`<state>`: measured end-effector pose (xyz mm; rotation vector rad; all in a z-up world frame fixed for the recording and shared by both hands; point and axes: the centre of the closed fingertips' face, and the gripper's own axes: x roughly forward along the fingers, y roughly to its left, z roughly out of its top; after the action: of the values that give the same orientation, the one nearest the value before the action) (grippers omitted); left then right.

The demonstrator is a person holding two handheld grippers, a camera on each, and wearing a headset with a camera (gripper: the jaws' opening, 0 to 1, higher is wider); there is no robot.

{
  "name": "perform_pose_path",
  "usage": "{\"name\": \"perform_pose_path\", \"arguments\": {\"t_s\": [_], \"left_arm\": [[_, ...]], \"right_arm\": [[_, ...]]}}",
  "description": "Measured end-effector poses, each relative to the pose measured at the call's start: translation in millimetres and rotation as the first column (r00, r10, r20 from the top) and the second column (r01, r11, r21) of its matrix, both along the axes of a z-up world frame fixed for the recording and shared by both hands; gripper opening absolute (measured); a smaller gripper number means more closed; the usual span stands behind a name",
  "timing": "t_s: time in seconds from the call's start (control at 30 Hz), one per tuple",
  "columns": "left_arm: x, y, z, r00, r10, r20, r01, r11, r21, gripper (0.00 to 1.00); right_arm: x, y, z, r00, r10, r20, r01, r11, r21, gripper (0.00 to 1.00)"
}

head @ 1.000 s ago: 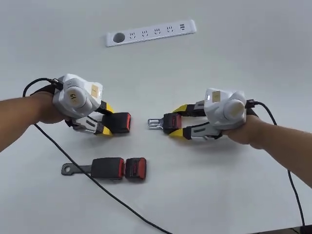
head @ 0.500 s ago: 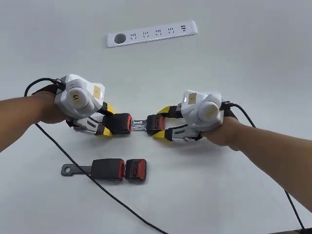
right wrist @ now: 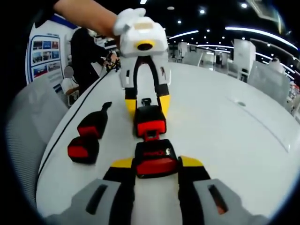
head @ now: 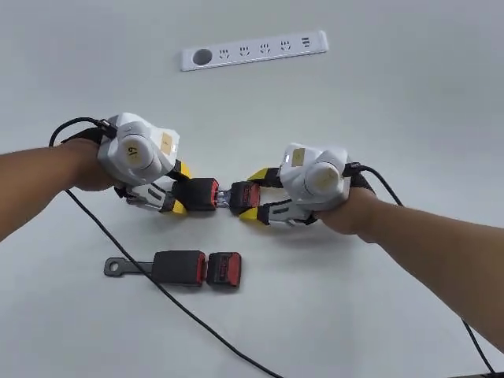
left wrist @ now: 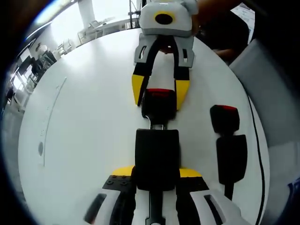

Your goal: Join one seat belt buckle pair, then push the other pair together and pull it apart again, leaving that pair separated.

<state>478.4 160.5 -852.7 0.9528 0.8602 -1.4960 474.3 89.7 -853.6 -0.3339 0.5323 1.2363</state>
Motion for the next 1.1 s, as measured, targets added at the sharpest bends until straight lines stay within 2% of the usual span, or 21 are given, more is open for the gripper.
{"name": "perform_pose_path", "arguments": {"t_s": [0.1,0.33,0.5,0.7,0.93,1.1], "left_arm": [[0.0,-0.1,0.1,1.0,0.002,0.003,-0.002,1.0,-0.001,0.33],[0.3,-0.3,-0.4,1.0,-0.02,0.01,0.02,0.999,0.028,0.33],[0.5,-0.3,-0.9,1.0,-0.025,0.012,0.024,0.999,0.04,0.33],[0.7,-0.1,-1.4,1.0,-0.017,0.012,0.017,0.999,0.04,0.33],[0.7,0.0,-1.7,1.0,-0.017,0.013,0.017,0.999,0.049,0.33],[0.9,0.4,-1.3,1.0,-0.023,0.008,0.023,0.999,0.041,0.33]], "right_arm": [[-0.7,0.3,0.1,1.0,0.003,-0.002,-0.003,1.0,-0.004,0.34],[-1.3,4.5,-1.4,1.0,-0.003,-0.014,0.003,1.0,-0.006,0.34],[0.5,18.8,-1.2,1.0,-0.007,-0.013,0.007,1.0,-0.018,0.34],[2.2,18.0,-1.4,0.999,-0.026,-0.028,0.025,1.0,-0.015,0.34],[3.1,18.8,-1.3,0.999,-0.026,-0.025,0.025,0.998,-0.049,0.34],[3.8,18.8,-1.3,0.999,-0.024,-0.029,0.023,0.999,-0.045,0.34]]}}
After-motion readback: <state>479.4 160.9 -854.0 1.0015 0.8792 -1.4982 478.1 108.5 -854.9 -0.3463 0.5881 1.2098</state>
